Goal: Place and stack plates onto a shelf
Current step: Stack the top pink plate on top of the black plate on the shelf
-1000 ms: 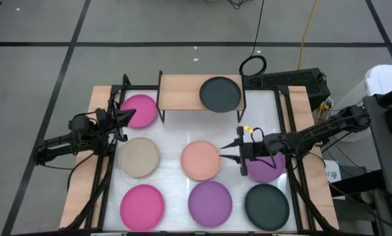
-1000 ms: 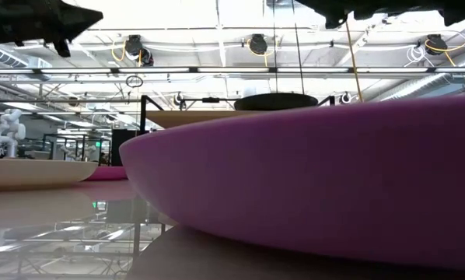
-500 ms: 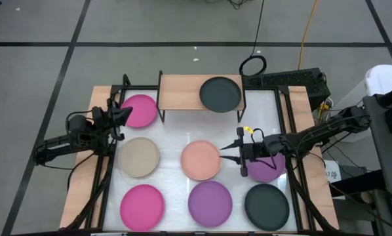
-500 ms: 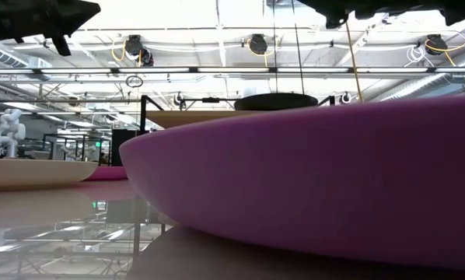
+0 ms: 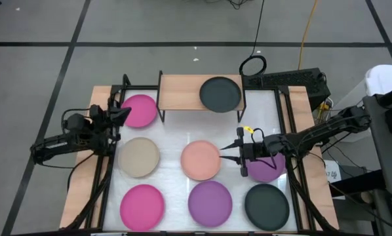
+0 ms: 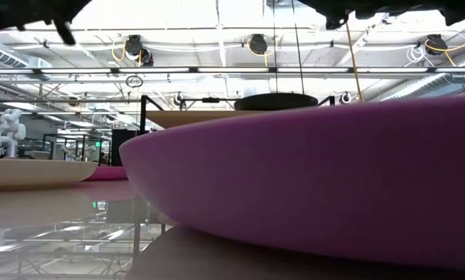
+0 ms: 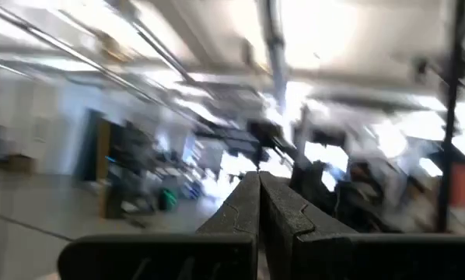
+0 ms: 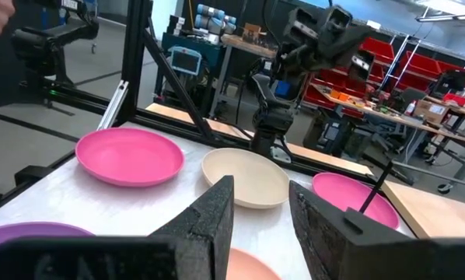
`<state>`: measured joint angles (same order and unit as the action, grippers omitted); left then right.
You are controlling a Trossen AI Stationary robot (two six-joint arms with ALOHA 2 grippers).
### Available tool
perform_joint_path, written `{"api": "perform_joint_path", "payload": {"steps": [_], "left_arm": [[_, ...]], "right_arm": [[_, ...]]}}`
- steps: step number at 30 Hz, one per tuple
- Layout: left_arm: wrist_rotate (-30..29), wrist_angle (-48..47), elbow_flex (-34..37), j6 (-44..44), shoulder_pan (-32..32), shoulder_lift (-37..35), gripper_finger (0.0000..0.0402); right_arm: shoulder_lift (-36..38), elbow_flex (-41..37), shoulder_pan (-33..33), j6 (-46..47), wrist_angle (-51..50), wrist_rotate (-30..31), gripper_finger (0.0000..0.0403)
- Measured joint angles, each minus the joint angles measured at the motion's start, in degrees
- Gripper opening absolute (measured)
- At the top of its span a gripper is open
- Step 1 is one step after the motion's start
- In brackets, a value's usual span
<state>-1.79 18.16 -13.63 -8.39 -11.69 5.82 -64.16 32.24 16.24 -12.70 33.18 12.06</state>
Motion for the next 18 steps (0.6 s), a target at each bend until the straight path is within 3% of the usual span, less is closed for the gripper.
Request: {"api": "perform_joint_path", "payload": {"steps": [4, 11, 18], "left_arm": [[-0.3, -15.3, -9.1, 1.6, 1.0, 8.8, 0.0004], [-18.7, -47.2, -22.8, 1.7, 1.7, 29.2, 0.0004], [-20.1, -55.5, -23.4, -2.8, 1.7, 43.6, 0.0022]], "right_arm": [[0.0, 0.0, 0.0, -0.3, 0.0, 0.2, 0.011], [0.0, 0.0, 0.0, -0.1, 0.0, 0.2, 0.011], [0.0, 0.0, 0.0, 0.0, -1.4, 0.2, 0.011]]}}
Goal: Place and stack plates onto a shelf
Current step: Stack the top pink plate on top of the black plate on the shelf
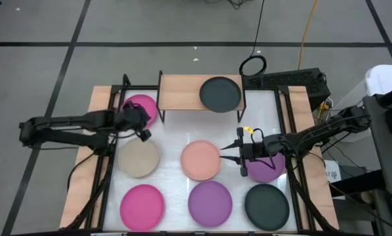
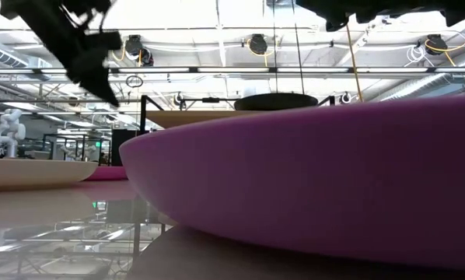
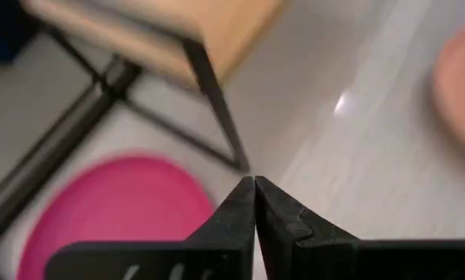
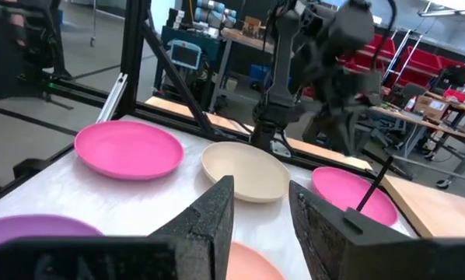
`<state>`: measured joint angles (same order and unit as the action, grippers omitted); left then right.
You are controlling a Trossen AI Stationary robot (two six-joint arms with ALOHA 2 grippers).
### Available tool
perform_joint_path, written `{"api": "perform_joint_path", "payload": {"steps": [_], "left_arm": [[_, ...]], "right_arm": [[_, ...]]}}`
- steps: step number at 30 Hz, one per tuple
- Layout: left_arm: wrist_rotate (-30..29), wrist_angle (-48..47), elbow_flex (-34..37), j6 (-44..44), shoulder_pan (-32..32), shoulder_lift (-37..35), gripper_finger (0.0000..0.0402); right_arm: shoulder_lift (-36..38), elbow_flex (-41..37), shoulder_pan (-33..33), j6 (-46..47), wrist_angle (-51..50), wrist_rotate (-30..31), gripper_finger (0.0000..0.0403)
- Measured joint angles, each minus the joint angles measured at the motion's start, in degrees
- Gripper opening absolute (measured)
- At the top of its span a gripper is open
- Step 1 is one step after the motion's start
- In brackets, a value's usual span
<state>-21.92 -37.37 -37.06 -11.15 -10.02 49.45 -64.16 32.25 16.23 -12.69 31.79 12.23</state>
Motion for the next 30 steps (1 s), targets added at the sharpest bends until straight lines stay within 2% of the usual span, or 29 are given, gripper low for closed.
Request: {"api": "perform_joint_path", "payload": {"steps": [10, 14, 19, 30], "left_arm": [[-1.1, -5.6, 0.0, -3.3, -1.7, 13.5, 0.0148], [-1.1, -5.5, 0.5, -3.4, -3.3, 18.9, 0.0181], [-1.5, -4.0, 1.6, -3.5, -5.8, 23.0, 0.0193], [-1.2, 2.7, 7.5, -1.2, -11.5, 23.3, 0.0193]], "right_arm": [[0.0, 0.0, 0.0, 0.0, -0.7, 0.0, 0.011], [0.0, 0.0, 0.0, 0.8, -0.8, 0.0, 0.011], [0.0, 0.0, 0.0, 1.5, -1.1, 0.0, 0.011], [0.0, 0.0, 0.0, 1.5, -1.4, 0.0, 0.011]]}}
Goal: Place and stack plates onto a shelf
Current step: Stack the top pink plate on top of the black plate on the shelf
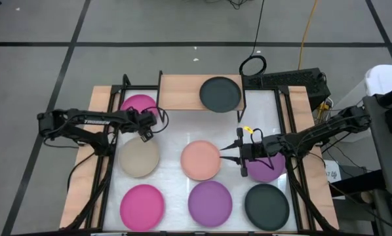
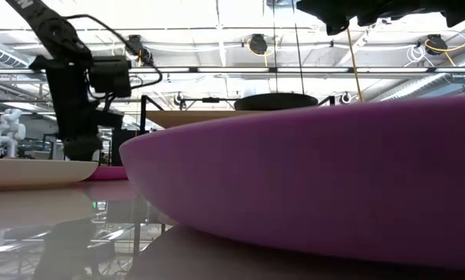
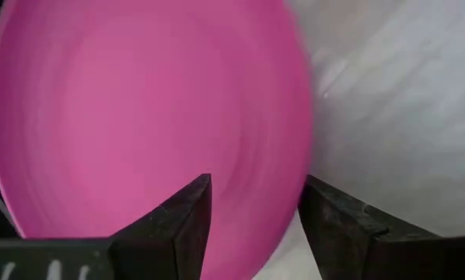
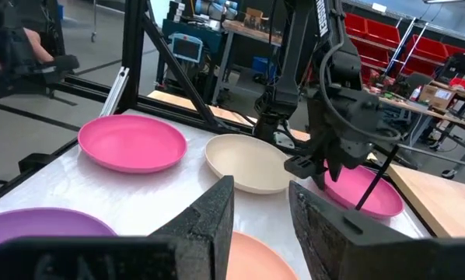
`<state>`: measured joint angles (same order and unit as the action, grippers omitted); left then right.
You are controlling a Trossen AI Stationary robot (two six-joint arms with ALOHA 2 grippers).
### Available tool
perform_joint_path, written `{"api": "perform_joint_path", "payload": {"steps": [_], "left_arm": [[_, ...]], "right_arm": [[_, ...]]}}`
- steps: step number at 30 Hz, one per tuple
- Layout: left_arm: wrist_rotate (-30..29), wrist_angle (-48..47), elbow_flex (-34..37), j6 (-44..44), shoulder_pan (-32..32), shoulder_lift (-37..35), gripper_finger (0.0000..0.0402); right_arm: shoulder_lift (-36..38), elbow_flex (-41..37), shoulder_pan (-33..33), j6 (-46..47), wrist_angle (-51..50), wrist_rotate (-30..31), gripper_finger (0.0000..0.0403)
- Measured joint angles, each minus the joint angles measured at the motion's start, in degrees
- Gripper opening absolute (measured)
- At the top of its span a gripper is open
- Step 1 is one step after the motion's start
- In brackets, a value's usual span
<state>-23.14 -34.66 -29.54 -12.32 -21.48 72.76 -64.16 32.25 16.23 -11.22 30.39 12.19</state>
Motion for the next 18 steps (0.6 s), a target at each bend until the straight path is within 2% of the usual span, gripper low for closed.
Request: {"api": "perform_joint_path", "payload": {"steps": [3, 5, 12, 14, 18], "left_arm": [[0.1, 4.0, 1.5, -0.9, -0.8, 0.0, 0.0183], [0.1, 3.6, 2.1, -2.1, -1.2, 0.0, 0.0161], [-0.3, 4.1, 2.2, -3.7, -1.7, 0.0, 0.0029], [-1.1, 4.2, 1.8, -3.8, -1.6, -0.3, 0.0016], [-2.2, 0.5, -0.9, -5.7, -0.8, -2.2, 0.0014]], "right_arm": [[0.0, 0.0, 0.0, 0.0, -0.2, 0.0, 0.011], [0.0, 0.0, 0.0, 0.0, -0.2, 0.0, 0.011], [0.0, 0.0, 0.0, 0.0, -0.2, 0.0, 0.011], [0.0, 0.0, 0.0, 0.1, -0.2, 0.0, 0.011], [0.0, 0.0, 0.0, 0.0, -0.2, 0.0, 0.011]]}}
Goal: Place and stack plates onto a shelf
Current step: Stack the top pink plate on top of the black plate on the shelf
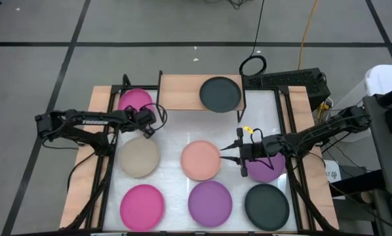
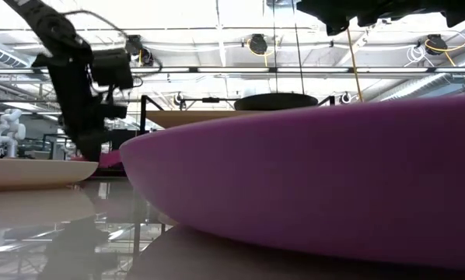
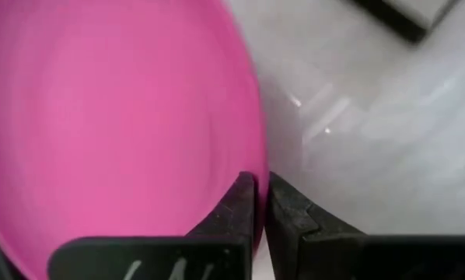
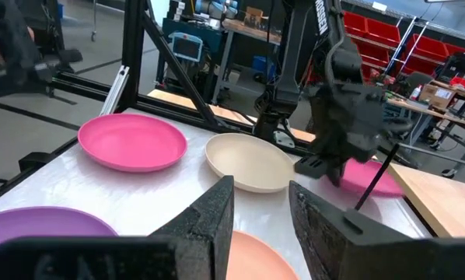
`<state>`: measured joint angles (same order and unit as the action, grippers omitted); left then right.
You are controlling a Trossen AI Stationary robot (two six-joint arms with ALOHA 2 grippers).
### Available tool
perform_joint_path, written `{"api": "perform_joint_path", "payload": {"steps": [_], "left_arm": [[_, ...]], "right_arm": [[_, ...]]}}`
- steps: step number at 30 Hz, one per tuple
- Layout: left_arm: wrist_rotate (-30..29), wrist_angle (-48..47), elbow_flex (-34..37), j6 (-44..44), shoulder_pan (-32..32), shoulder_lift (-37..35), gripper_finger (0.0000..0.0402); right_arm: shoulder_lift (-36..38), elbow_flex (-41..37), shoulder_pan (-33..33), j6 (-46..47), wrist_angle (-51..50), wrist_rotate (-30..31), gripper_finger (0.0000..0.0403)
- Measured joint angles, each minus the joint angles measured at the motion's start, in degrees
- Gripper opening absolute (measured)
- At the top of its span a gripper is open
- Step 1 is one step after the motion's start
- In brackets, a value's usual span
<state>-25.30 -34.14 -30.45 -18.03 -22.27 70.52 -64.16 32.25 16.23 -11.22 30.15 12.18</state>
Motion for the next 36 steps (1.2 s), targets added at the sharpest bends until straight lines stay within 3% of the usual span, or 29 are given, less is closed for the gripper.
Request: {"api": "perform_joint_path", "payload": {"steps": [7, 14, 19, 25, 30, 36], "left_arm": [[-8.4, -15.1, -10.6, -6.0, 1.5, -5.9, 0.0012], [-12.3, -21.8, -22.8, -2.7, 1.5, -9.9, 0.0012], [-8.9, -15.2, -28.8, 5.1, 5.6, -9.7, 0.0012], [-8.1, -4.2, -33.7, 15.3, 10.7, -4.7, 0.0011], [-5.5, 6.8, -38.5, 26.6, 15.0, 3.3, 0.0011], [-3.3, 8.6, -48.9, 35.7, 16.4, 16.3, 0.0011]], "right_arm": [[0.1, 0.0, 0.0, 0.0, -1.0, 4.0, 0.011], [3.6, 0.0, 0.1, 1.5, -4.8, 4.5, 0.011], [10.5, 0.0, 0.7, 2.8, -12.8, 4.6, 0.011], [19.8, 0.0, 0.8, 6.5, -19.4, 4.5, 0.011], [24.5, 0.0, 1.2, 7.1, -21.5, 4.3, 0.011], [27.6, 0.0, 1.9, 4.9, -22.0, 4.3, 0.011]]}}
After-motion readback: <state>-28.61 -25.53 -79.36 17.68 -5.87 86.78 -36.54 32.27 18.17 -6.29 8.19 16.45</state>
